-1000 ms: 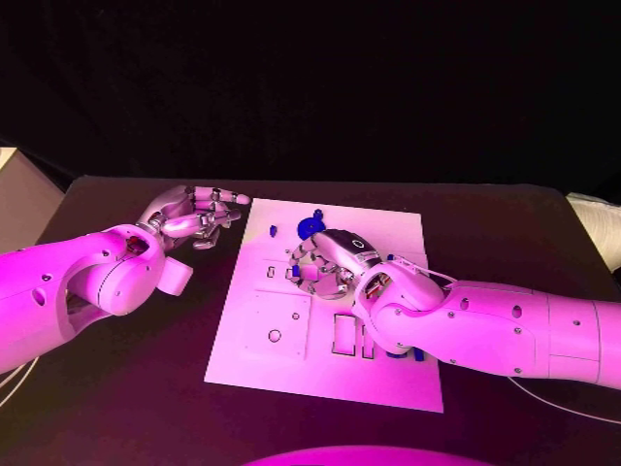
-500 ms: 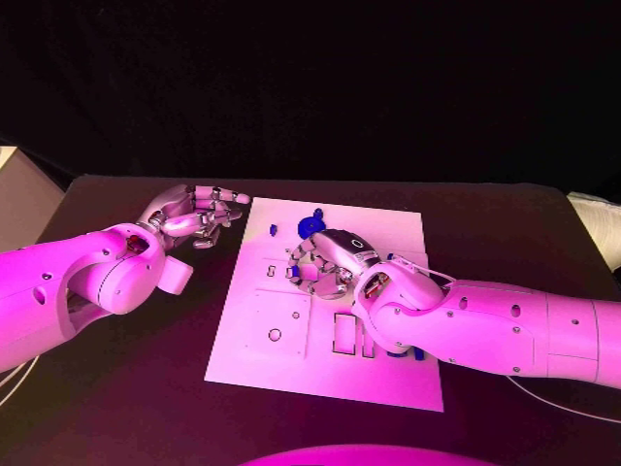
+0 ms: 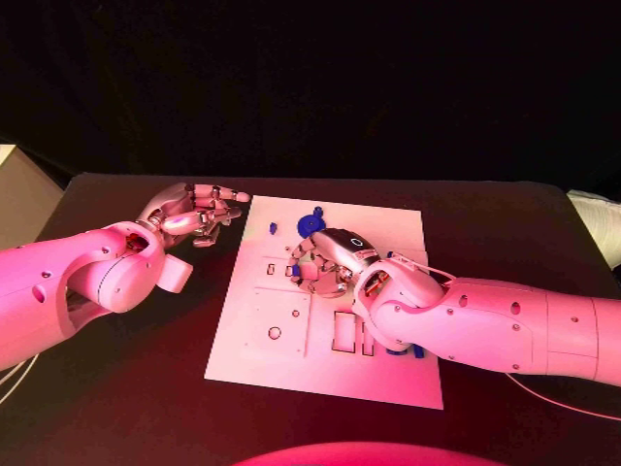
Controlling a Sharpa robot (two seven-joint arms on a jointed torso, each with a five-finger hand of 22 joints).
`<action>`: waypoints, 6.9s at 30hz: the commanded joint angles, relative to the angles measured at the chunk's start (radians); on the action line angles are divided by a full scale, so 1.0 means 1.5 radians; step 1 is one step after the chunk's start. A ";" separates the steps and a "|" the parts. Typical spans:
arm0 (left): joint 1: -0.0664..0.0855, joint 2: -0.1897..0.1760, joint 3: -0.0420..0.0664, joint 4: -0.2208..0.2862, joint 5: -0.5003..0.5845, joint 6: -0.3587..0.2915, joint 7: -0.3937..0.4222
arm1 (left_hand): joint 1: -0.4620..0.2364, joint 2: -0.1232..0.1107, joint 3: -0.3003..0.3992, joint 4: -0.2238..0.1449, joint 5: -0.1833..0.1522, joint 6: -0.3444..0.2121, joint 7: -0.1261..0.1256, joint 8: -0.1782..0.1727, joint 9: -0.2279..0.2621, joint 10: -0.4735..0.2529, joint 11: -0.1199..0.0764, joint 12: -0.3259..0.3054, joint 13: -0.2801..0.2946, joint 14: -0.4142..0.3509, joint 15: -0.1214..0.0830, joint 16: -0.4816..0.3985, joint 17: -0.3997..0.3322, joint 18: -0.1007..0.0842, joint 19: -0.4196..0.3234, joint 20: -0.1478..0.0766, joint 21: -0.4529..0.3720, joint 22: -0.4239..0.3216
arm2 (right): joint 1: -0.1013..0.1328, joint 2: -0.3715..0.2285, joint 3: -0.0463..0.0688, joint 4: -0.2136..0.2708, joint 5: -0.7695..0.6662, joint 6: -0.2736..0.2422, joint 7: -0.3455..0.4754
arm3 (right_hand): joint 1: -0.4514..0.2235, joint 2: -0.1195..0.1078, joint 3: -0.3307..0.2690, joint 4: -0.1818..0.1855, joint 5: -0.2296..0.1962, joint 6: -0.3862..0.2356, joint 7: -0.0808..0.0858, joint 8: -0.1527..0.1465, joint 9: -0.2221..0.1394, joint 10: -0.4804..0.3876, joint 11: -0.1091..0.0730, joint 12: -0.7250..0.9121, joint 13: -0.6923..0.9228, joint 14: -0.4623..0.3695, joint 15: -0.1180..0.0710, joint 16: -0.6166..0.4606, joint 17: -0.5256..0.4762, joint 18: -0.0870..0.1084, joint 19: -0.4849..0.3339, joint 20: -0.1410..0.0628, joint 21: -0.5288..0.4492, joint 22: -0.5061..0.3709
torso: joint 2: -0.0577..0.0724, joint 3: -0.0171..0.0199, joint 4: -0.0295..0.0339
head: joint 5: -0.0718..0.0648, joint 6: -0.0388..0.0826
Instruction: Assemble the parts on the task board
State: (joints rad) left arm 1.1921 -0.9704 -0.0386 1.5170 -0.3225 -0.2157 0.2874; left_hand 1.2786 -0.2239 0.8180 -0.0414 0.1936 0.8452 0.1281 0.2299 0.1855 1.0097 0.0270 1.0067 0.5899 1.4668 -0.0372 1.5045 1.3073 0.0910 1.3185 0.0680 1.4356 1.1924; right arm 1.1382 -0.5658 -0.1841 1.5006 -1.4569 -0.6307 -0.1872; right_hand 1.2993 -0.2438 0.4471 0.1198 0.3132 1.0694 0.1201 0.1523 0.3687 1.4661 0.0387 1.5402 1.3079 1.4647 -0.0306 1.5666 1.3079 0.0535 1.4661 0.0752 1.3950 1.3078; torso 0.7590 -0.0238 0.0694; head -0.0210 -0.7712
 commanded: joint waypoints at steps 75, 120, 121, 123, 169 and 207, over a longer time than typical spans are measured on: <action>0.001 -0.001 0.001 -0.002 -0.007 0.012 -0.001 | -0.007 0.003 -0.010 0.001 -0.005 0.001 0.005 0.000 0.001 0.000 0.005 -0.001 0.001 0.031 0.006 0.001 0.076 -0.007 0.003 0.004 -0.001 0.006 | -0.001 -0.009 0.000 0.018 -0.006 -0.011 0.004 | 0.000 -0.015 0.043 -0.014 -0.025 -0.007 -0.003 0.001 0.011 -0.063 -0.006 -0.312 -0.078 0.065 -0.004 -0.006 0.151 -0.003 0.007 -0.003 -0.035 0.096 | 0.000 0.0000 -0.0001 | -0.001 -0.002; 0.001 0.000 0.001 -0.003 -0.013 0.017 -0.002 | -0.006 0.004 -0.011 0.001 -0.005 0.002 0.005 0.000 0.001 -0.001 0.005 -0.002 0.000 0.031 0.006 0.001 0.076 -0.007 0.003 0.004 -0.001 0.006 | 0.008 -0.012 0.003 0.070 -0.194 0.063 -0.179 | -0.013 -0.015 0.036 -0.009 -0.027 0.002 -0.008 0.006 0.014 -0.045 -0.010 -0.277 -0.052 0.065 -0.007 -0.007 0.150 -0.006 0.015 -0.006 -0.019 0.106 | 0.000 -0.0001 -0.0002 | 0.000 -0.005; 0.001 0.000 0.001 -0.003 -0.013 0.017 -0.002 | -0.006 0.004 -0.011 0.001 -0.005 0.002 0.005 0.000 0.001 -0.001 0.005 -0.002 0.000 0.031 0.006 0.001 0.076 -0.007 0.003 0.004 -0.001 0.006 | 0.008 -0.011 0.003 0.070 -0.194 0.062 -0.179 | -0.013 -0.015 0.036 -0.009 -0.027 0.002 -0.008 0.006 0.014 -0.045 -0.010 -0.277 -0.052 0.065 -0.007 -0.007 0.150 -0.006 0.015 -0.006 -0.019 0.106 | 0.000 -0.0001 -0.0003 | 0.000 -0.005; 0.001 0.000 0.001 -0.003 -0.013 0.017 -0.002 | -0.006 0.004 -0.011 0.001 -0.005 0.002 0.005 0.000 0.001 -0.001 0.005 -0.002 0.000 0.031 0.006 0.001 0.076 -0.007 0.003 0.004 -0.001 0.006 | 0.008 -0.011 0.003 0.069 -0.194 0.061 -0.177 | -0.013 -0.015 0.036 -0.009 -0.027 0.002 -0.008 0.006 0.014 -0.045 -0.010 -0.277 -0.052 0.065 -0.007 -0.007 0.150 -0.006 0.015 -0.006 -0.019 0.106 | 0.000 -0.0001 -0.0003 | 0.000 -0.005; 0.001 -0.001 0.001 -0.003 -0.015 0.022 -0.005 | -0.005 0.006 -0.017 0.000 -0.005 0.004 0.007 0.000 0.002 -0.001 0.007 -0.003 -0.001 0.031 0.008 0.001 0.077 -0.007 0.004 0.006 -0.001 0.006 | 0.008 0.004 0.003 0.042 -0.182 0.068 -0.172 | -0.026 -0.019 0.017 0.005 -0.088 -0.001 -0.008 0.004 0.015 -0.044 -0.010 -0.277 -0.048 0.065 -0.008 -0.007 0.151 -0.006 0.014 -0.007 -0.023 0.106 | 0.000 -0.0004 -0.0005 | -0.002 -0.005; 0.001 -0.002 0.001 -0.003 -0.016 0.025 -0.007 | -0.005 0.007 -0.019 0.000 -0.005 0.005 0.007 -0.001 0.002 -0.001 0.008 -0.003 -0.001 0.031 0.009 0.001 0.077 -0.007 0.004 0.007 -0.001 0.006 | 0.007 0.004 0.003 0.040 -0.182 0.048 -0.169 | -0.020 -0.019 -0.058 0.045 -0.167 -0.045 0.003 -0.023 0.004 -0.055 0.001 -0.295 -0.057 0.064 0.001 -0.008 0.147 -0.002 0.008 0.000 -0.045 0.099 | -0.001 -0.0003 -0.0004 | -0.004 -0.007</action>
State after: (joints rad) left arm 1.1924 -0.9736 -0.0386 1.5104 -0.3440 -0.1956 0.2736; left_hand 1.2747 -0.2199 0.7946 -0.0399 0.1897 0.8528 0.1355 0.2299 0.1873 1.0062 0.0307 1.0067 0.5907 1.4667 -0.0300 1.5045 1.3074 0.0910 1.3221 0.0716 1.4356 1.2003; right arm 1.1496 -0.5597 -0.1794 1.5605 -1.7241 -0.5462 -0.4489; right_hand 1.2569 -0.2773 0.3666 0.1839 0.0669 1.0090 0.1268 0.1210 0.3748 1.3859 0.0336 1.1014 1.2239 1.4682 -0.0342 1.5567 1.3075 0.0536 1.4661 0.0753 1.3338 1.3081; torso 0.7583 -0.0244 0.0687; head -0.0263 -0.7818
